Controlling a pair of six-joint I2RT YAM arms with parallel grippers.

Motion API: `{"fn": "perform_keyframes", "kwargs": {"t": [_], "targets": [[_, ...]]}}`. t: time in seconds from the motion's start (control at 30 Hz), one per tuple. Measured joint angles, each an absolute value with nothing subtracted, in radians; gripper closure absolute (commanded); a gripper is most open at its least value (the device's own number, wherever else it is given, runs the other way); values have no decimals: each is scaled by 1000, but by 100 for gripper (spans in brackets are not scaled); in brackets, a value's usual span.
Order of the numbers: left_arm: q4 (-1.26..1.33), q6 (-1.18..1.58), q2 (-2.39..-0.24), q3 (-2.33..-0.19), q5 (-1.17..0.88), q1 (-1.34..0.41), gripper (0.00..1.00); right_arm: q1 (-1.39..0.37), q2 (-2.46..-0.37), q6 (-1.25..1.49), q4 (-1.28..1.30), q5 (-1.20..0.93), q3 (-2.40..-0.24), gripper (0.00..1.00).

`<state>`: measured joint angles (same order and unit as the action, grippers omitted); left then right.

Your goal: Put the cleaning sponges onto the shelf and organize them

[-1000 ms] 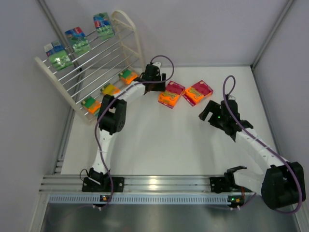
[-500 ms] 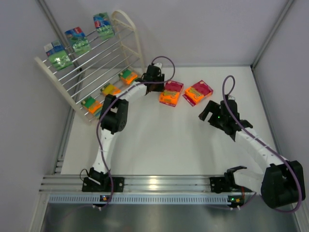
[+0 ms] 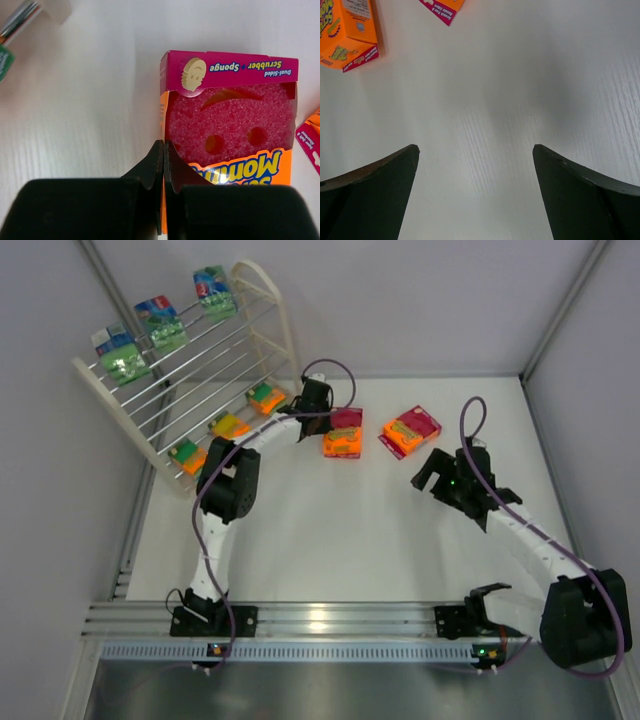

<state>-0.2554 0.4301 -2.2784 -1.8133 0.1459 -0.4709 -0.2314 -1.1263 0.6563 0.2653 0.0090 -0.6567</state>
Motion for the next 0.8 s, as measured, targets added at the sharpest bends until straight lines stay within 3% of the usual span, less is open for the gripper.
{"fn": "perform_keyframes", "kwargs": {"t": [0.33,0.53,0.8], "targets": [[-332,545,-1935,-1663,244,-467,100,-231,-1081,667,223,-31,-579,1],[-376,582,-1755,-1610,416,-467,100,-231,-1046,678,186,-66,-534,1],[-428,606,-1712,-1575,634,-443,100,-231,-1033,678,162,-90,-530,1]]}}
